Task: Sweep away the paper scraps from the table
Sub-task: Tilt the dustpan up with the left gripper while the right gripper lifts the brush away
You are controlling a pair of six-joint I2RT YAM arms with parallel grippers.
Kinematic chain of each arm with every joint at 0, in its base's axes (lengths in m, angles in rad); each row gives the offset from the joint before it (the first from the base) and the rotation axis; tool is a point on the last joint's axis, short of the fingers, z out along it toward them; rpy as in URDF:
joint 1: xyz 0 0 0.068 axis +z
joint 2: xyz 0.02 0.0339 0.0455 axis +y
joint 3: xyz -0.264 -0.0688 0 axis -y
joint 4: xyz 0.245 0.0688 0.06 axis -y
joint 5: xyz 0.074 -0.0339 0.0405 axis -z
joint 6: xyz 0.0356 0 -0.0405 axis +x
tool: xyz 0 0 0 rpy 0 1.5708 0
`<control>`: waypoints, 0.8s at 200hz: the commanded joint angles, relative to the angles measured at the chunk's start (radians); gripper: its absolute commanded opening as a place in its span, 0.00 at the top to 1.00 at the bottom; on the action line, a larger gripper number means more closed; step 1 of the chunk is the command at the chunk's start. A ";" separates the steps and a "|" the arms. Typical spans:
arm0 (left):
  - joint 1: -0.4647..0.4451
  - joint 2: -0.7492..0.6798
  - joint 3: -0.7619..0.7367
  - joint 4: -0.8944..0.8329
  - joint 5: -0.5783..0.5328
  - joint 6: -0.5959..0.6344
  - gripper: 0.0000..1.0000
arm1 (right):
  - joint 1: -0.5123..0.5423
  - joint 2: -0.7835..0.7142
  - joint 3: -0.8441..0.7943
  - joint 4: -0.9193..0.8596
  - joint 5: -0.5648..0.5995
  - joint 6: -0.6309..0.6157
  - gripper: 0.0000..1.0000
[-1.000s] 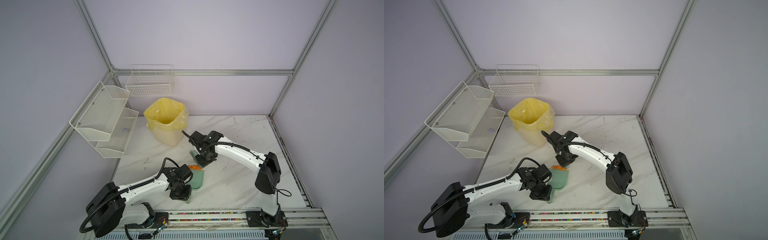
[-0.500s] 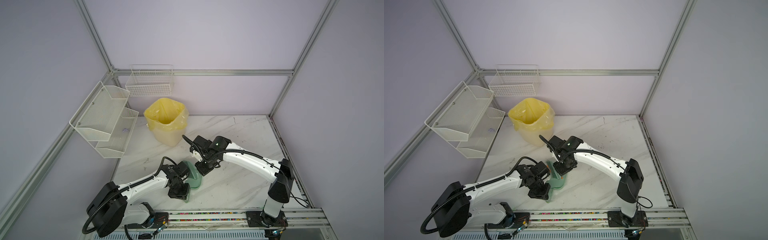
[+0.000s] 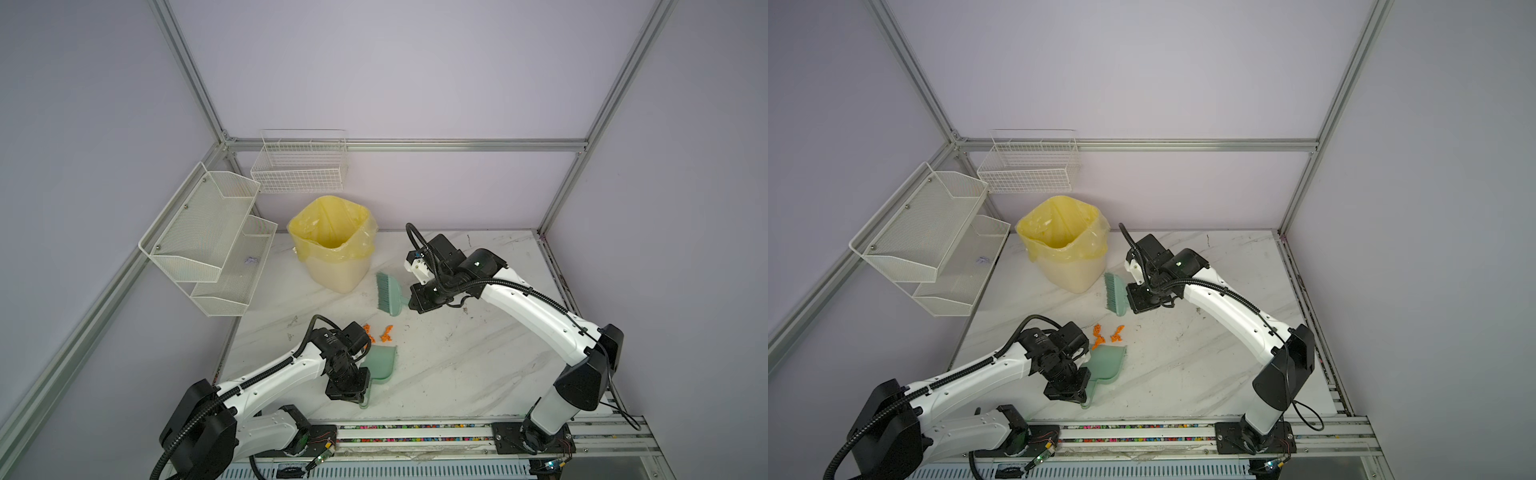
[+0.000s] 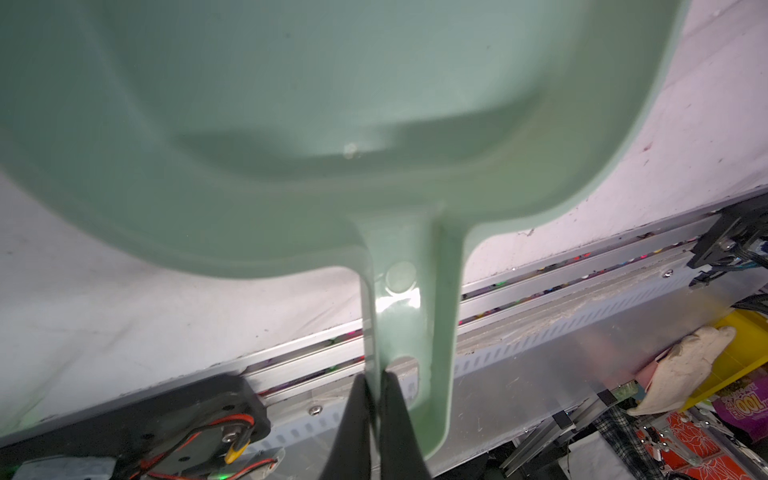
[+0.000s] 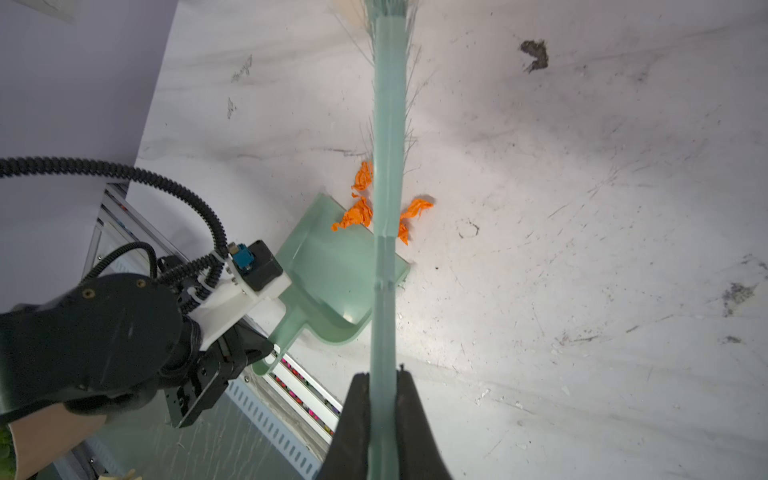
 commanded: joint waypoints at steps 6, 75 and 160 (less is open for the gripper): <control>0.021 -0.018 0.071 -0.021 0.033 -0.018 1.00 | 0.003 0.081 0.026 0.120 -0.033 0.006 1.00; 0.137 0.017 0.080 -0.039 0.065 0.070 1.00 | -0.003 0.236 0.024 0.274 -0.047 0.044 1.00; 0.226 0.091 0.126 -0.057 0.070 0.180 1.00 | 0.070 0.178 -0.185 0.307 -0.070 0.081 1.00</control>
